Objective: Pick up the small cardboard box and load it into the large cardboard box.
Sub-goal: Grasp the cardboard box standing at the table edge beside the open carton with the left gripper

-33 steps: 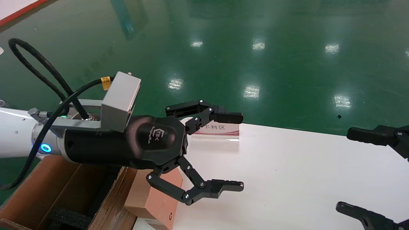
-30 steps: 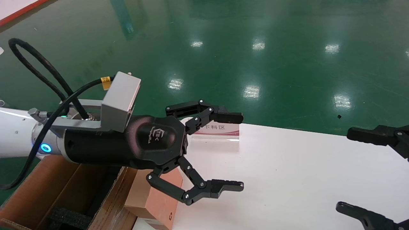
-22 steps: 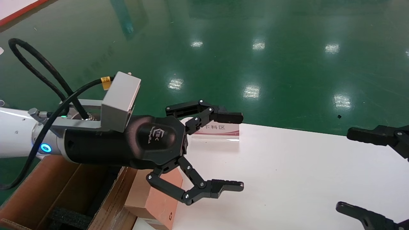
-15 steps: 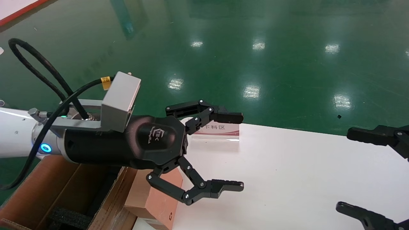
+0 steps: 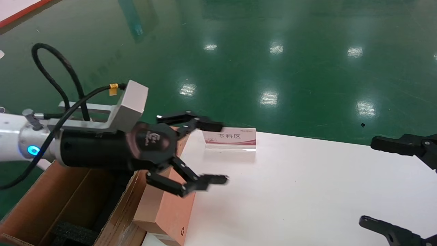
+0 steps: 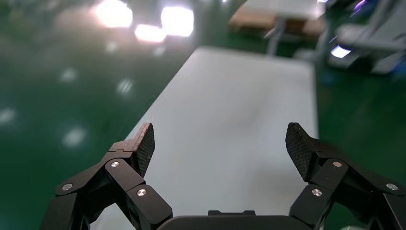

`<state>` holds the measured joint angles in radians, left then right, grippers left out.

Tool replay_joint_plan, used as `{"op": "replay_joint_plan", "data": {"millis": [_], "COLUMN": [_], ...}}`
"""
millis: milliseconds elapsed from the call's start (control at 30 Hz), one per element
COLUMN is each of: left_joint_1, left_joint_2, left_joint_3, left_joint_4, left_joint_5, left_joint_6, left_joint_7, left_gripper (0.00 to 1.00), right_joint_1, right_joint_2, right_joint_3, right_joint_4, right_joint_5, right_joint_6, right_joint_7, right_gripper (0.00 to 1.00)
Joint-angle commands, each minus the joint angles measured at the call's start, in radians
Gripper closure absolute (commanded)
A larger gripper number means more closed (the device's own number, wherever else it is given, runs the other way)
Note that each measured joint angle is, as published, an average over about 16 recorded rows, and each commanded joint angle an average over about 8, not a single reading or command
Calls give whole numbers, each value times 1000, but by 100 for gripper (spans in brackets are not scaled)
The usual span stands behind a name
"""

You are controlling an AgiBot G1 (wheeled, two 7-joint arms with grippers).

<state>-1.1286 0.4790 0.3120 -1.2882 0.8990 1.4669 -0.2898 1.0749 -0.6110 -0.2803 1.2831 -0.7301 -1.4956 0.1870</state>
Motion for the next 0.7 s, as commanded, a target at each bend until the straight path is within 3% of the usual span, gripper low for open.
{"op": "replay_joint_plan", "data": {"millis": [33, 233, 400, 533, 700], "left_joint_1": [-13, -108, -238, -351, -474], "left_joint_2": [-37, -111, -117, -99, -84], "left_joint_3": [8, 47, 103, 179, 310], "left_joint_4": [-5, -53, -63, -64, -63], "left_joint_5": [45, 222, 386, 480, 518], "left_joint_6": [-13, 9, 70, 107, 123], "left_joint_7": [-27, -112, -203, -288, -404], "left_gripper": [0, 0, 0, 0, 0], "right_joint_1": [0, 0, 0, 0, 1], "right_joint_2": [0, 0, 0, 0, 1], "right_joint_3": [0, -1, -1, -1, -2], "right_joint_4": [0, 0, 0, 0, 0], "right_joint_5": [0, 0, 1, 1, 1], "right_joint_6": [0, 0, 0, 0, 1], "right_joint_7": [0, 0, -1, -1, -1], "right_gripper": [0, 0, 0, 0, 0]}}
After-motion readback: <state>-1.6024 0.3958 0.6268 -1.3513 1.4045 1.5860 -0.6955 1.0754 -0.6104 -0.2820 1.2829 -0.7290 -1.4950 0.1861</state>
